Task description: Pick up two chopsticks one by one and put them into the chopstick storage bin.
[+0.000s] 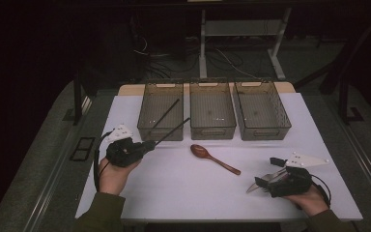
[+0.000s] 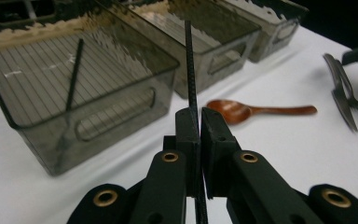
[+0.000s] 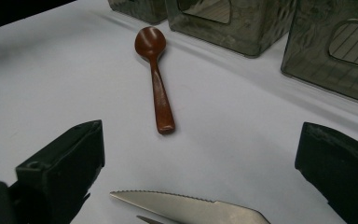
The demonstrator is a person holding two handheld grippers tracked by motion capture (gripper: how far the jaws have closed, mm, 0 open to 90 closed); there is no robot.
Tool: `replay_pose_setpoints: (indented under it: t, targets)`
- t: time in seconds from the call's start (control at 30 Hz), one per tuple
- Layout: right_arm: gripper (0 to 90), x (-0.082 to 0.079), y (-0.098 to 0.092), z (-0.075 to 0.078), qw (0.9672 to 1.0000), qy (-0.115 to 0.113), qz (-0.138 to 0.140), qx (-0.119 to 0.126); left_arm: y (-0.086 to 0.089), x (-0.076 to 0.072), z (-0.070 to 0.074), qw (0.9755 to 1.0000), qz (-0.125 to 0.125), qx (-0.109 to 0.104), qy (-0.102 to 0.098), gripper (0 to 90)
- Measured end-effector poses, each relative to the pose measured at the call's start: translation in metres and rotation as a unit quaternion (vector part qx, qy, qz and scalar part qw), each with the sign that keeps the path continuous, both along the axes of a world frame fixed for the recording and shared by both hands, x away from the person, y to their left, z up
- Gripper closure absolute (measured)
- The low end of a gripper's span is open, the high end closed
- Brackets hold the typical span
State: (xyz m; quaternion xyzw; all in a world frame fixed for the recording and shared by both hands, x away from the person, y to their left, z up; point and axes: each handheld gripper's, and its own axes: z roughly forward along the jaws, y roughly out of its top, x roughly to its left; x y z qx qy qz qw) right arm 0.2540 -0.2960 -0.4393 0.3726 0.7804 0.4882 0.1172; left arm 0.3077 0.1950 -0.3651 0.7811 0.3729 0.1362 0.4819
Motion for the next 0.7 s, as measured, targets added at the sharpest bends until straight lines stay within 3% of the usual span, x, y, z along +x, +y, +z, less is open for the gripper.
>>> replay_pose_setpoints:
  t: [0.43,0.7]
  targets:
    - [1.7,-0.001,-0.002,0.001,1.0000,-0.002,-0.005,0.003,-0.009,0.032,0.011,0.9999,0.011,0.001,-0.009,86.2]
    - [1.7,-0.001,-0.003,0.001,1.0000,-0.002,-0.007,0.005,-0.016,0.054,0.018,0.9997,0.019,0.013,-0.010,86.1]
